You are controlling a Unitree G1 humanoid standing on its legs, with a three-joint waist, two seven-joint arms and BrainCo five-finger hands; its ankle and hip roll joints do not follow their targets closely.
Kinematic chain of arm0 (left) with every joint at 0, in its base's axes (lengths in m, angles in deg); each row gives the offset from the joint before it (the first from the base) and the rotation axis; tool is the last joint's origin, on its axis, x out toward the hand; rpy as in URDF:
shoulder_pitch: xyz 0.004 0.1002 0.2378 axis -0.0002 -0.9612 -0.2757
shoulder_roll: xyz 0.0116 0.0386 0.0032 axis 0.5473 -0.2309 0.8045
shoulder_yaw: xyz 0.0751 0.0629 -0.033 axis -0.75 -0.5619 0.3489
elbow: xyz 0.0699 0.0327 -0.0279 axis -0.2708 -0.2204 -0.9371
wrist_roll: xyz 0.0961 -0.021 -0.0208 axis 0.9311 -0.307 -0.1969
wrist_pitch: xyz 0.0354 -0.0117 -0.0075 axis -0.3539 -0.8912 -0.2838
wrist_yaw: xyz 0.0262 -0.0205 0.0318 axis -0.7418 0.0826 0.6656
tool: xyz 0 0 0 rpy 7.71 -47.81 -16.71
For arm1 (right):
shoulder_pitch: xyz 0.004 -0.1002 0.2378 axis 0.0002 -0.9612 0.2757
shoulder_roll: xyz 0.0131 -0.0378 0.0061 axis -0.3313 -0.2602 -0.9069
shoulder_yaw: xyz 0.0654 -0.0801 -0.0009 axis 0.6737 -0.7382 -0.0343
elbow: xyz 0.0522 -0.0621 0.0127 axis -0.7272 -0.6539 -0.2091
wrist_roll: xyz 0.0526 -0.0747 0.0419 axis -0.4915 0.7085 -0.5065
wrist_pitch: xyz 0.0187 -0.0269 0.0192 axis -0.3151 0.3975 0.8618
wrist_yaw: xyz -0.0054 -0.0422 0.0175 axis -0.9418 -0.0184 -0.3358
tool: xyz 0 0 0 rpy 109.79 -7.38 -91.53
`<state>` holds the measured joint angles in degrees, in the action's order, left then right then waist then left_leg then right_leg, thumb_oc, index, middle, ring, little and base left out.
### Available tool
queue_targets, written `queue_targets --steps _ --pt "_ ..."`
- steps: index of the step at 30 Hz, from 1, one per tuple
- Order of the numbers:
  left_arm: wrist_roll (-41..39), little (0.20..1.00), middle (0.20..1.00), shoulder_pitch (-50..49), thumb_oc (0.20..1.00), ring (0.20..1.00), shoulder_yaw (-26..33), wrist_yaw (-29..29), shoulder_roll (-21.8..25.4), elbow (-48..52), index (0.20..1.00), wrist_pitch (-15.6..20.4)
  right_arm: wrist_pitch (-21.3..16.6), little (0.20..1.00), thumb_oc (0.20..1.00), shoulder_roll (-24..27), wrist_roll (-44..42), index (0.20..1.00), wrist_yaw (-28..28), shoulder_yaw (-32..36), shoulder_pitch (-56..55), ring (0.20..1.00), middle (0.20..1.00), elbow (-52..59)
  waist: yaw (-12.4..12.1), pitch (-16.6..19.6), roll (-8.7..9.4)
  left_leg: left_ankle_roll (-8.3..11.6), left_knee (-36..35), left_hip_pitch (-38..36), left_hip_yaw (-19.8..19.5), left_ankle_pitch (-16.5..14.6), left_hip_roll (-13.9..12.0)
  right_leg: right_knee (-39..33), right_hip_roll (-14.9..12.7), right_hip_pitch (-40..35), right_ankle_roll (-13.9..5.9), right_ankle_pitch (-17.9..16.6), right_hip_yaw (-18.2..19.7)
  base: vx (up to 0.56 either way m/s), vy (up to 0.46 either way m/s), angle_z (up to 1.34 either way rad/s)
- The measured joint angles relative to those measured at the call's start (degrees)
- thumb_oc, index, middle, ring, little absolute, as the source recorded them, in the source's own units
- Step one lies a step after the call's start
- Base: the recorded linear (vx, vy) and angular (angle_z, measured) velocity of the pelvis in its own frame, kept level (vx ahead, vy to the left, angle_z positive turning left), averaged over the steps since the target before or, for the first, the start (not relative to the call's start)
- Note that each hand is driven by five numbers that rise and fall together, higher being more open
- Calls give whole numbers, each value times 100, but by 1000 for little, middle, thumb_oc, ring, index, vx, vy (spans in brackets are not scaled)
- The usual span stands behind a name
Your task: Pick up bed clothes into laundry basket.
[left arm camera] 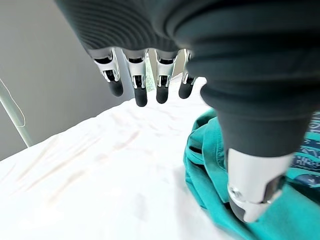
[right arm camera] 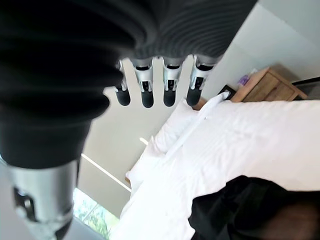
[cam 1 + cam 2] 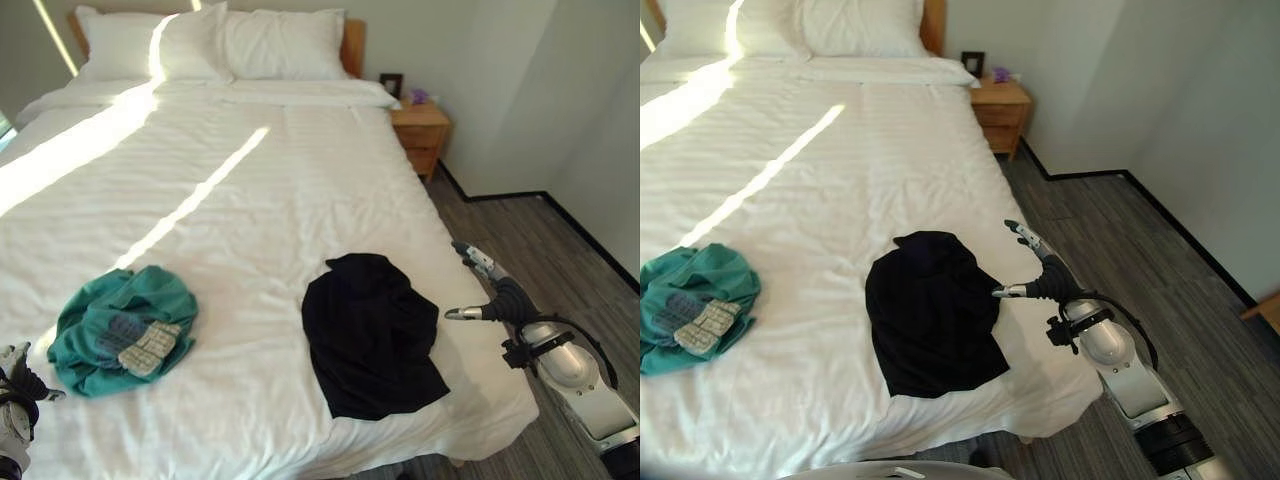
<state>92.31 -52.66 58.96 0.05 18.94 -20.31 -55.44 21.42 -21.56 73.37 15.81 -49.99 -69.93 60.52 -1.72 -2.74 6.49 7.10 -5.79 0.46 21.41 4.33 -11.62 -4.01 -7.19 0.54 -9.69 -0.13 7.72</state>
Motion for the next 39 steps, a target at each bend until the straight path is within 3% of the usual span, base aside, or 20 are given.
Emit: queue_targets --steps 1,2,3,5,6,7,9,15,20,21,22,23,26,28,31,35,36,37,39 --pt "8 1000 1000 36 1000 1000 -18 23 53 177 1000 0 -9 1000 1000 -14 10 1000 -1 11 -42 1000 1000 -3 -20 -32 32 -9 1 151 -59 19 -10 -8 -1 102 0 2 -55 -108 -97 33" --pt "19 787 787 61 787 787 -10 53 129 337 787 43 14 1000 1000 -101 15 1000 23 7 37 1000 1000 -24 -110 -219 199 -16 10 421 -165 119 -37 1 34 300 43 -46 -146 -71 -73 22" --pt "19 755 755 26 755 755 -16 51 95 391 755 42 15 1000 1000 -209 14 1000 22 27 43 1000 1000 -25 -131 -295 290 -8 11 493 -152 142 -50 12 47 391 46 -55 -138 -73 -88 9" --pt "33 539 539 -287 539 539 179 29 -4 510 539 105 31 1000 1000 -421 14 1000 46 25 56 1000 1000 -62 -143 -432 424 -12 34 566 -148 174 -71 -90 74 420 78 -125 -121 4 -24 -5" --pt "32 241 241 -456 241 241 244 33 -59 543 241 130 40 1000 1000 -459 12 1000 53 20 54 1000 1000 -89 -149 -463 467 -11 33 577 -140 174 -86 -125 82 420 85 -139 -118 0 0 0" --pt "29 200 200 -564 200 200 567 151 -144 666 200 169 43 1000 1000 -438 9 1000 52 30 55 1000 1000 -110 -168 -458 531 -3 34 552 -141 168 -111 -155 103 375 88 -144 -127 0 0 0" --pt "1 200 200 -706 200 200 728 147 -147 835 200 201 44 1000 1000 -451 5 1000 64 26 164 1000 1000 -128 -234 -472 515 19 33 503 -145 150 -133 -162 116 316 87 -144 -140 0 0 0" --pt "-6 200 200 -408 200 200 298 -30 -191 1154 200 226 138 1000 1000 -537 -64 1000 185 -380 726 1000 1000 -289 -347 -624 300 39 32 525 -171 139 -133 -162 121 318 87 -144 -176 -6 -3 1" --pt "-202 200 200 -46 200 200 -110 -33 -449 1774 200 245 292 1000 1000 -1396 -308 1000 296 -1185 1107 1000 1000 -1616 -385 -670 229 49 8 545 -216 146 -132 -163 124 317 87 -143 -192 -1 4 1" --pt "-233 200 200 77 200 200 -203 -25 -498 1782 200 253 347 887 887 -1543 -322 887 332 -1370 1119 887 887 -1851 -389 -674 222 49 8 551 -232 146 -126 -163 120 317 87 -143 -200 0 13 5" --pt "-265 200 200 163 200 200 -254 -27 -551 1864 200 229 341 275 275 -1700 -330 275 328 -1520 1169 275 275 -2272 -396 -703 179 46 15 549 -257 148 -111 -163 111 305 87 -143 -209 9 3 7" --pt "-351 200 200 241 200 200 -284 -25 -605 1967 200 232 362 200 200 -1877 -331 200 314 -1624 1256 200 200 -2675 -399 -680 213 44 8 539 -279 150 -102 -163 106 282 87 -143 -228 10 7 10" --pt "-470 200 200 537 200 200 -409 73 -997 2180 200 301 368 200 200 -2383 -304 200 181 -1682 1441 200 200 -3404 -466 -715 136 29 29 457 -310 160 -69 -163 74 191 83 -140 -257 10 6 5" --pt "-670 200 200 735 200 200 -497 272 -1535 2224 200 326 369 200 200 -2701 -114 200 -35 -1698 1871 200 200 -4215 -506 -715 97 33 2 341 -331 156 -43 -163 53 64 54 -117 -265 16 -4 4" --pt "-701 200 200 760 200 200 -708 370 -1664 2375 200 402 464 200 200 -2598 68 200 -72 -1735 2168 200 200 -4347 -494 -706 88 26 6 298 -337 161 -31 -164 37 23 43 -102 -262 15 -14 2" --pt "-904 200 200 743 200 200 -340 575 -1152 3313 200 448 691 200 200 -1433 200 200 -35 -1241 1483 200 200 -2687 -500 -665 78 2 8 197 -369 176 5 -163 -14 -121 40 -98 -301 58 -39 8" --pt "-909 200 200 685 200 200 101 633 -941 3949 200 478 651 200 200 -656 208 200 -21 -383 900 200 200 -1533 -487 -664 74 0 14 163 -423 177 9 -163 -11 -187 38 -97 -354 66 -38 13" --pt "-920 200 200 611 200 200 557 759 -853 4350 200 555 549 200 200 -363 190 200 -136 377 573 200 200 -1144 -474 -627 75 2 30 38 -426 173 2 -163 -4 -303 33 -94 -359 60 -37 1" --pt "-1140 200 200 351 200 200 950 958 -928 4743 200 729 517 200 200 -351 162 200 -320 962 336 200 200 -1114 -278 -312 83 51 -1 -7 -404 100 -6 -164 2 -317 41 -15 -315 40 -35 -12"
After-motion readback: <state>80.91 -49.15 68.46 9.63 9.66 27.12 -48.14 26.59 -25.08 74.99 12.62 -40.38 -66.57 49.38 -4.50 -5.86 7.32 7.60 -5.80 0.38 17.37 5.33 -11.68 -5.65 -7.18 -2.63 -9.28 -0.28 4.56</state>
